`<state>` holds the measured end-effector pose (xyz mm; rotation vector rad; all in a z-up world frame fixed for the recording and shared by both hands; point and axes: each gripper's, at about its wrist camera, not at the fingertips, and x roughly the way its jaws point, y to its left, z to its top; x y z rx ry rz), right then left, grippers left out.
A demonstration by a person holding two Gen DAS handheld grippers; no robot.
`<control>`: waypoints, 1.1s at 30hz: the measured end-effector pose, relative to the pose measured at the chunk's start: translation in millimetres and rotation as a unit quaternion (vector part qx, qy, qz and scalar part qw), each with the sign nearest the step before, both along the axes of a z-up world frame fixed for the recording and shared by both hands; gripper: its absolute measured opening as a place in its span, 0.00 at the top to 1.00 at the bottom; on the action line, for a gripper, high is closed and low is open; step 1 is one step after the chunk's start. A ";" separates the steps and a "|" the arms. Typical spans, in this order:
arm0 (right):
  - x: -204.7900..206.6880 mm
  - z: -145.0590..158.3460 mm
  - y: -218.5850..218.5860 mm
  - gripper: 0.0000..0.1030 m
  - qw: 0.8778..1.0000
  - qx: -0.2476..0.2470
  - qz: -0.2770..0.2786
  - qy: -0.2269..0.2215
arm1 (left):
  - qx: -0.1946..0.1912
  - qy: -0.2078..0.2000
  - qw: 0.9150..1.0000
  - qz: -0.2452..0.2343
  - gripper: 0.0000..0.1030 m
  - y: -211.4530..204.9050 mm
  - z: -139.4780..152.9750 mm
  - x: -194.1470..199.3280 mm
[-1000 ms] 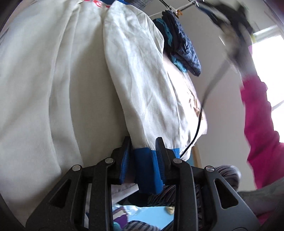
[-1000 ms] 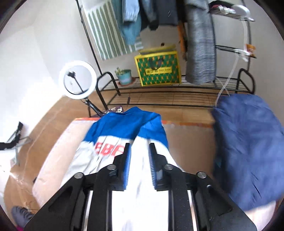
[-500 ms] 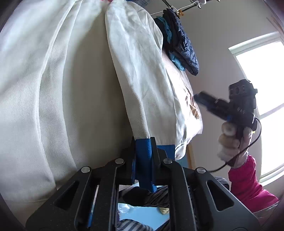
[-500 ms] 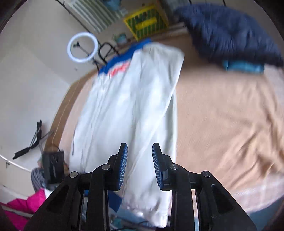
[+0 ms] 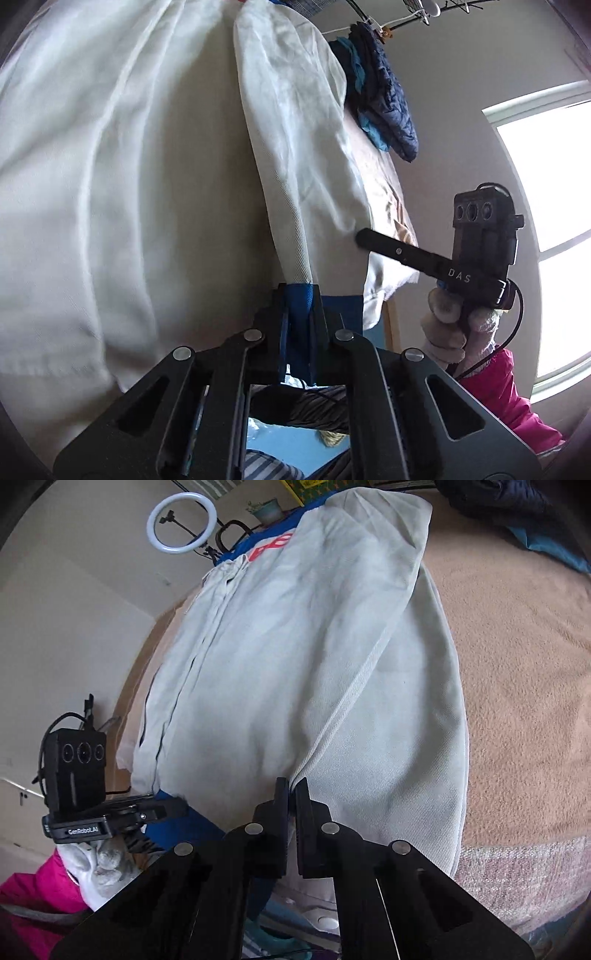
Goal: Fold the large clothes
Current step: 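Grasp the jacket side edge with the right tool and fold it inward while the left tool holds the cuff, then open both tools to release the folded side and cuff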
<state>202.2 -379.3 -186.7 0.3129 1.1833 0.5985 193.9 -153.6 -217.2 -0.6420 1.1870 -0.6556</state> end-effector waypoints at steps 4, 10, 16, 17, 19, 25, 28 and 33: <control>-16.4 24.6 -19.7 0.98 0.999 -0.020 0.009 -0.028 | -0.013 -0.003 1.000 -0.022 0.95 -21.8 4.3 -10.3; -19.9 24.9 -32.4 0.98 0.997 -0.072 0.011 -0.033 | 0.003 -0.007 0.998 -0.057 0.95 -64.5 -5.4 -20.0; -8.9 -11.3 -52.0 0.98 0.997 -0.071 -0.017 0.007 | 0.030 -0.006 0.996 -0.079 0.95 -83.8 -18.2 -26.1; -7.5 -17.2 -51.6 0.98 0.997 -0.076 -0.017 0.011 | 0.040 -0.006 0.996 -0.085 0.94 -85.5 -18.9 -27.5; -7.6 -23.9 -51.5 0.98 0.997 -0.073 -0.021 0.014 | 0.054 -0.012 0.994 -0.093 0.90 -85.9 -15.2 -30.1; -14.1 -4.2 -53.6 0.96 0.999 -0.053 0.000 -0.011 | 0.109 -0.078 0.986 -0.100 0.86 -66.1 27.7 -48.9; -7.7 16.2 -69.2 0.96 0.999 -0.022 -0.007 -0.046 | 0.112 -0.118 0.983 -0.088 0.86 -65.1 55.0 -48.4; 32.8 27.5 -88.2 0.95 0.995 -0.010 -0.065 -0.075 | 0.103 -0.163 0.978 -0.081 0.86 -75.4 79.0 -32.4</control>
